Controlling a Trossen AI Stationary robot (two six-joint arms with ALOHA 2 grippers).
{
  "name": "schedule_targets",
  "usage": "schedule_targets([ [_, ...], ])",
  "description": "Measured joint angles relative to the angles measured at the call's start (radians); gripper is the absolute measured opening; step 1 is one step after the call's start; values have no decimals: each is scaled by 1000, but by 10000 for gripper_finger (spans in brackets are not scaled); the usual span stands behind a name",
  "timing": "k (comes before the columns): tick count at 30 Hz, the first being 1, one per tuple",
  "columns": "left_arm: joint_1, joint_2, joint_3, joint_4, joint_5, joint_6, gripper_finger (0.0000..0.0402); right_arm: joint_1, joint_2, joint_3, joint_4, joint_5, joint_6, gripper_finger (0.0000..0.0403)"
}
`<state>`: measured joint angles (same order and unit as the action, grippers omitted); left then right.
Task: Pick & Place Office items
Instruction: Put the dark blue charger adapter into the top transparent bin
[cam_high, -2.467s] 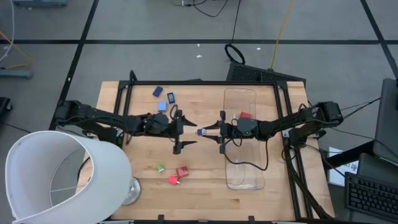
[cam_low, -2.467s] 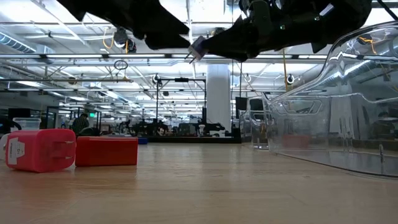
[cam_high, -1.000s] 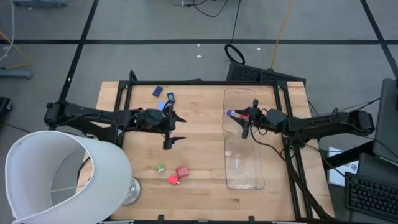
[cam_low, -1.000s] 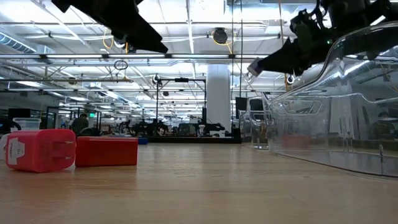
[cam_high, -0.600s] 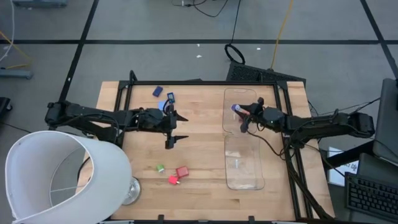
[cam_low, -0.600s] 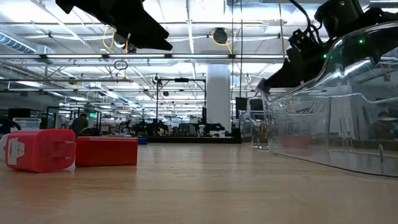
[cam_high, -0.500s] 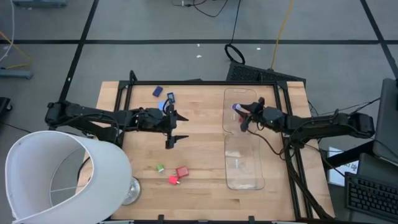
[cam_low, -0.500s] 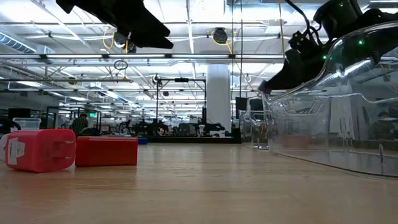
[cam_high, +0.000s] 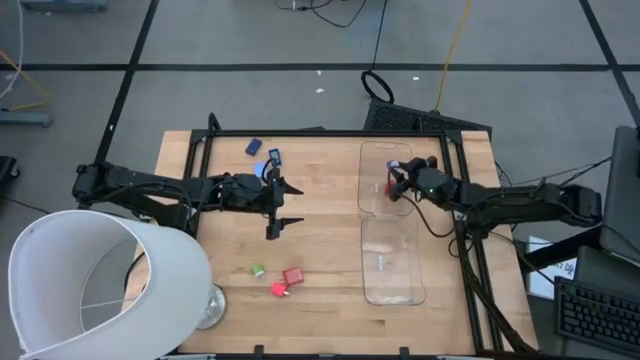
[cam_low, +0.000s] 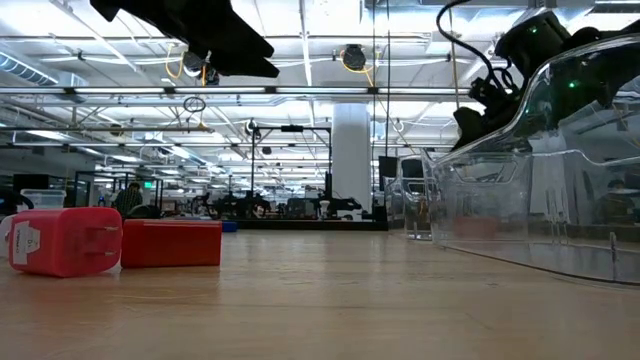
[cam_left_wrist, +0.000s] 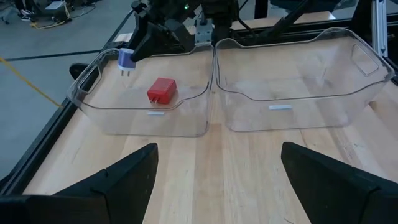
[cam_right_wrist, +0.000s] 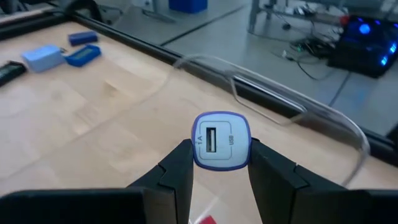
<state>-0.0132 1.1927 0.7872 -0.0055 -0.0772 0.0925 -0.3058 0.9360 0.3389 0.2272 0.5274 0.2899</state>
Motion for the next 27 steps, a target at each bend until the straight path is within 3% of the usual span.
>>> schedule_targets([
  [9,0,0,0,0,0,0,340,-55,0,0,-96,-1,57,117],
  [27,0,0,0,0,0,0,341,-62,0,0,-109,-3,58,119],
])
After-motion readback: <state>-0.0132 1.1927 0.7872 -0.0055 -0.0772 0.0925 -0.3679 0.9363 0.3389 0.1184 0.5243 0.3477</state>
